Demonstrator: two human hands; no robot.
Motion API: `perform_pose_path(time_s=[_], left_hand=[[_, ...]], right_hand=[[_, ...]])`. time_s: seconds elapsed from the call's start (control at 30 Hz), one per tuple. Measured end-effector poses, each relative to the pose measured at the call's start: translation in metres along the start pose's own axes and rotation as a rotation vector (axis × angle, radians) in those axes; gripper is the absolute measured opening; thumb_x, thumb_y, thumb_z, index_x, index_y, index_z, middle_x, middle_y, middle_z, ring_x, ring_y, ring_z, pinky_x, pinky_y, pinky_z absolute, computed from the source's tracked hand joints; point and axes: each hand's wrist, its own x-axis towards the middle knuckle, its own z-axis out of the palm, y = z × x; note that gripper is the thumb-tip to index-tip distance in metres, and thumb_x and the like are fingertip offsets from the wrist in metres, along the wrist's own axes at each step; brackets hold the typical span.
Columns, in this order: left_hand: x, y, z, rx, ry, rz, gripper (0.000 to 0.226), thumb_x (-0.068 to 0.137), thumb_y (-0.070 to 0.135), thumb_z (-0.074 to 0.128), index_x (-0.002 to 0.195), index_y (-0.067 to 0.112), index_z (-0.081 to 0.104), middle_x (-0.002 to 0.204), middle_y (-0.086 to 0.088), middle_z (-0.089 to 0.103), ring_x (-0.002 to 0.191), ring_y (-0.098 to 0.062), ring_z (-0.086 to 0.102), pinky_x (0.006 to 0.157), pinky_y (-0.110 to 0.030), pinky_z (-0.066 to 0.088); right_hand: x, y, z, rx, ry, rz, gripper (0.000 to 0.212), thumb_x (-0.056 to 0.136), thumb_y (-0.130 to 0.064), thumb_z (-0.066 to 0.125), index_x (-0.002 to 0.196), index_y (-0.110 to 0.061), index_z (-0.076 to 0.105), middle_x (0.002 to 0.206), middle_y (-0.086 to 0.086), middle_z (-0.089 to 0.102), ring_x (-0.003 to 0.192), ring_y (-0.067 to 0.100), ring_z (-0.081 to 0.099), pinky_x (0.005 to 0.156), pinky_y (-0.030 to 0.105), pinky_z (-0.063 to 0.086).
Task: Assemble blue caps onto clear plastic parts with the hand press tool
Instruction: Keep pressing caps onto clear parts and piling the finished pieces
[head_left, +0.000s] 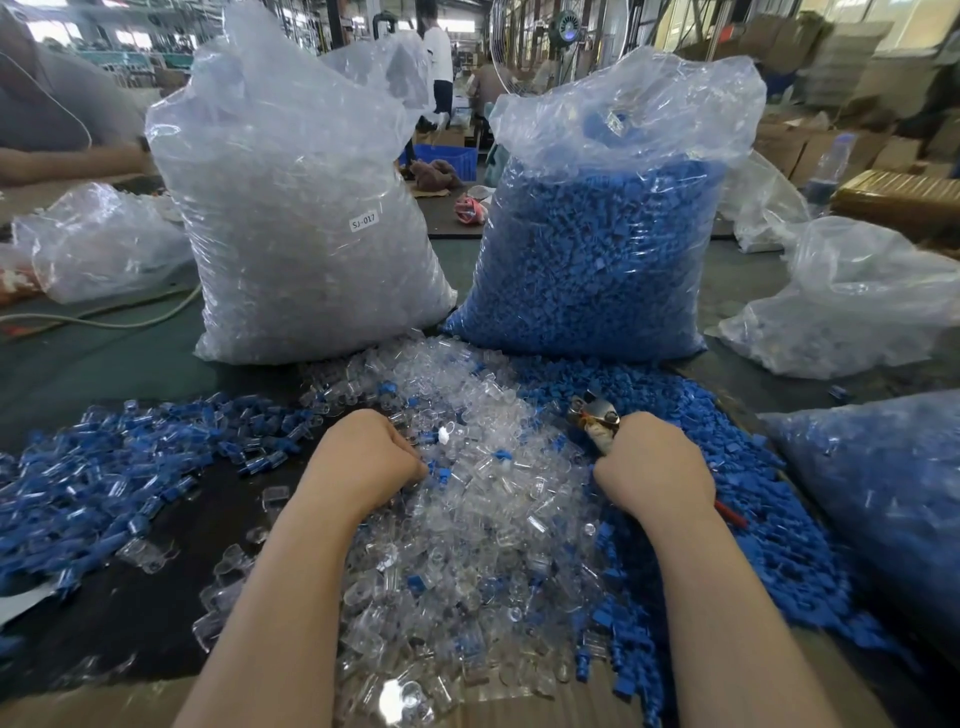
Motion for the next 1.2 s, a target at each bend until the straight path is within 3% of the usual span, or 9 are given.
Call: perform_pose_path(time_s=[0.17,0.27,0.33,0.47,0.6,0.8,0.9,1.0,1.2], left_hand=[[-0.003,0.001,0.0,-0.17,0.116,0.045,0.015,0.082,0.02,0.074,0.068,0.02,0.069,0.072,0.004,0.07,0.071,-0.014,0.064,0.061,-0.028,0.048],[-0.005,0.005,0.001,-0.341,0.172,0.088,0.013,0.081,0.027,0.077,0.07,0.022,0.072,0.066,0.003,0.071,0.071,-0.017,0.067,0.069,-0.032,0.053],[-0.005,0.008,0.002,-0.448,0.193,0.114,0.012,0.079,0.029,0.079,0.07,0.023,0.074,0.063,0.007,0.07,0.068,-0.012,0.066,0.065,-0.029,0.052],[-0.004,0.015,0.005,-0.726,0.148,0.118,0.007,0.08,0.022,0.08,0.076,0.019,0.074,0.057,0.007,0.067,0.059,-0.007,0.057,0.056,-0.016,0.052],[-0.003,0.022,0.008,-0.859,0.08,0.139,0.006,0.083,0.016,0.076,0.083,0.012,0.072,0.06,0.004,0.069,0.058,-0.006,0.062,0.06,-0.019,0.054],[-0.004,0.023,0.015,-0.705,0.044,0.174,0.003,0.086,0.014,0.073,0.084,0.012,0.072,0.062,0.004,0.068,0.055,-0.004,0.062,0.056,-0.018,0.053],[-0.004,0.023,0.019,-0.554,0.053,0.187,0.009,0.088,0.016,0.071,0.082,0.023,0.072,0.069,0.006,0.07,0.061,-0.006,0.064,0.064,-0.025,0.053],[-0.003,0.022,0.021,-0.441,0.067,0.207,0.016,0.089,0.019,0.069,0.076,0.028,0.071,0.07,0.006,0.071,0.066,-0.011,0.065,0.071,-0.031,0.057],[-0.005,0.023,0.021,-0.277,0.1,0.236,0.015,0.087,0.024,0.07,0.073,0.031,0.068,0.065,0.012,0.065,0.063,-0.006,0.061,0.056,-0.02,0.041]], right_hand=[[0.003,0.0,-0.003,0.042,0.098,0.003,0.017,0.086,-0.025,0.059,0.081,-0.018,0.044,0.072,0.001,0.046,0.063,0.021,0.043,0.054,0.031,0.031],[0.006,0.0,-0.005,0.172,0.121,-0.05,0.013,0.088,-0.028,0.06,0.089,-0.018,0.053,0.08,0.003,0.057,0.076,0.027,0.053,0.063,0.034,0.04],[0.007,-0.003,-0.007,0.335,0.109,-0.102,0.012,0.087,-0.031,0.065,0.09,-0.019,0.061,0.084,0.003,0.064,0.081,0.027,0.059,0.07,0.036,0.047],[0.004,-0.009,-0.01,0.633,0.094,-0.211,0.009,0.084,-0.026,0.072,0.085,-0.031,0.066,0.08,-0.011,0.066,0.078,0.015,0.062,0.07,0.031,0.046],[0.003,-0.012,-0.008,0.578,0.091,-0.28,0.005,0.086,-0.023,0.066,0.085,-0.028,0.067,0.076,-0.008,0.066,0.07,0.015,0.058,0.065,0.031,0.045],[0.003,-0.014,-0.005,0.275,0.086,-0.289,0.006,0.085,-0.026,0.059,0.088,-0.022,0.058,0.077,-0.005,0.059,0.073,0.021,0.054,0.062,0.033,0.037],[0.003,-0.013,-0.003,0.157,0.088,-0.289,0.01,0.085,-0.026,0.054,0.079,-0.022,0.047,0.071,-0.005,0.05,0.066,0.02,0.046,0.06,0.033,0.032],[0.004,-0.012,-0.002,0.088,0.082,-0.259,0.008,0.085,-0.025,0.053,0.083,-0.02,0.048,0.072,-0.004,0.046,0.069,0.023,0.047,0.063,0.033,0.034],[0.002,-0.011,-0.003,0.021,0.063,-0.17,0.012,0.082,-0.023,0.056,0.085,-0.018,0.045,0.072,-0.003,0.04,0.072,0.025,0.045,0.062,0.033,0.033]])
